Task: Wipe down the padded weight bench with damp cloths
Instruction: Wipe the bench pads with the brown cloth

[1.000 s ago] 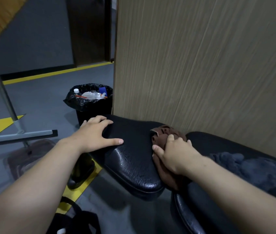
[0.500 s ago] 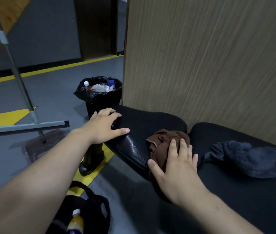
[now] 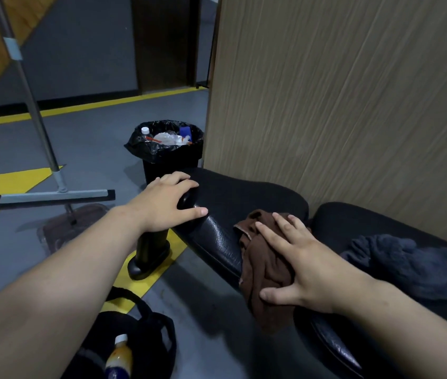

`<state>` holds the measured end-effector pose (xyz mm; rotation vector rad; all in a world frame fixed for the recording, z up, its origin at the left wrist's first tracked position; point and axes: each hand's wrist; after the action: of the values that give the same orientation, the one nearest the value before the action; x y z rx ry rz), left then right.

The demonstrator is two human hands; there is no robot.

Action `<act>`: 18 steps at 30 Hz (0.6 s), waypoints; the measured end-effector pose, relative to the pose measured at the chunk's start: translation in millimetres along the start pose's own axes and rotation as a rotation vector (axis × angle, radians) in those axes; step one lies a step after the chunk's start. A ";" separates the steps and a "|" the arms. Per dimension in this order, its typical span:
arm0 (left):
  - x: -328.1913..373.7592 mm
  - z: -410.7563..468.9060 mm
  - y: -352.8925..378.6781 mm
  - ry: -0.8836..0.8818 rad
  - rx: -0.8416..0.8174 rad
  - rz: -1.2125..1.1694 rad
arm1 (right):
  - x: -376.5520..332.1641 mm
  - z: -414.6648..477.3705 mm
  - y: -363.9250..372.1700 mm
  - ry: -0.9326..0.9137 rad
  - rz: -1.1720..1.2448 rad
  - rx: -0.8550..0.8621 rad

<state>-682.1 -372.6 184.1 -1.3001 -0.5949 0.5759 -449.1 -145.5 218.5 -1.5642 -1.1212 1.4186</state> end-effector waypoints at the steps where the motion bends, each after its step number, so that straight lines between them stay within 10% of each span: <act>1: -2.7 -2.5 0.7 0.003 0.018 0.010 | -6.3 2.4 3.9 0.000 -0.017 0.003; 18: -64.5 -36.9 7.4 -0.170 0.128 0.016 | -112.5 128.9 43.8 0.024 -0.184 0.136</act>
<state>-703.4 -441.8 165.6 -1.1436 -0.6765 0.7312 -572.5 -270.8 201.8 -1.3439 -1.1005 1.3215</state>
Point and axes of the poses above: each hand's wrist, its own z-axis towards the middle knuckle, its own y-axis out of the palm, x = y × z, and after that the axes turned 14 degrees about z, right-handed
